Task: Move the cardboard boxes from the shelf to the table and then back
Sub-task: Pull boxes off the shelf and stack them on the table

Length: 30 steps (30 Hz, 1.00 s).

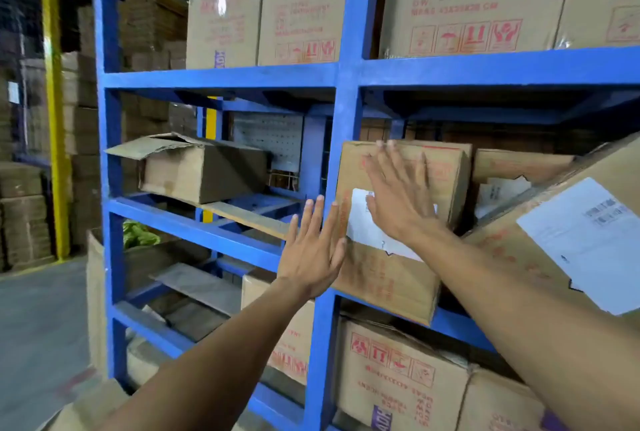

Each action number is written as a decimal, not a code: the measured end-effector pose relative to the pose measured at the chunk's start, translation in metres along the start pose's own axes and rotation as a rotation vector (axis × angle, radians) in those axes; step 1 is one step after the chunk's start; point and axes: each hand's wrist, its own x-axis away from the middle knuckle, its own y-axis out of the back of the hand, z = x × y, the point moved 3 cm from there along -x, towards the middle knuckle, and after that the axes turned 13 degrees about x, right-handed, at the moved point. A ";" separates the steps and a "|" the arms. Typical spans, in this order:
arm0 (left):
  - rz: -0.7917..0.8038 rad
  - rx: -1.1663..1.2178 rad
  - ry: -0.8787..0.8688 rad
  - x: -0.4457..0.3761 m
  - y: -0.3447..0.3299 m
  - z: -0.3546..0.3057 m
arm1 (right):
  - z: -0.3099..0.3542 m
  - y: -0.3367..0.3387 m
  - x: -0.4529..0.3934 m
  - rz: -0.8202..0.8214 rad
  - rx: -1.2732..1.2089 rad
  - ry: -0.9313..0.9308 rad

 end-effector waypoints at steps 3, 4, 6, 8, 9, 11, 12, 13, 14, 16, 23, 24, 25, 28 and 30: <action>0.028 0.065 0.014 -0.016 -0.008 0.020 | 0.010 -0.002 -0.036 0.085 0.177 0.040; 0.039 0.107 0.015 -0.021 -0.012 0.027 | 0.013 0.001 -0.049 0.124 0.186 0.049; 0.065 0.183 0.000 -0.022 -0.020 0.037 | 0.021 -0.002 -0.065 0.215 0.217 0.043; 0.117 0.282 0.024 -0.017 -0.030 0.049 | 0.023 0.000 -0.074 0.315 0.229 0.019; 0.154 0.350 0.049 -0.013 -0.038 0.055 | 0.022 0.002 -0.076 0.340 0.227 0.011; 0.261 0.525 0.107 -0.001 -0.053 0.061 | 0.019 0.008 -0.075 0.369 0.219 0.006; 0.300 0.625 0.135 0.005 -0.063 0.064 | 0.019 0.009 -0.073 0.363 0.229 0.007; 0.330 0.730 0.177 0.009 -0.070 0.066 | 0.018 0.011 -0.072 0.358 0.242 -0.001; 0.361 0.853 0.252 0.012 -0.077 0.066 | 0.017 0.012 -0.071 0.357 0.250 -0.011; 0.416 1.184 0.473 0.013 -0.086 0.060 | 0.015 0.014 -0.071 0.360 0.255 -0.032; 0.249 1.531 0.679 -0.018 -0.083 0.031 | -0.030 0.034 -0.051 0.331 0.184 -0.192; 0.232 1.535 0.678 -0.022 -0.084 0.029 | -0.037 0.038 -0.046 0.320 0.161 -0.222; 0.206 1.526 0.674 -0.025 -0.083 0.025 | -0.043 0.042 -0.041 0.306 0.138 -0.254; 0.127 1.479 0.620 -0.039 -0.066 0.010 | -0.063 0.049 -0.021 0.268 0.046 -0.386; 0.058 1.438 0.587 -0.052 -0.054 0.008 | -0.072 0.050 -0.009 0.235 -0.029 -0.483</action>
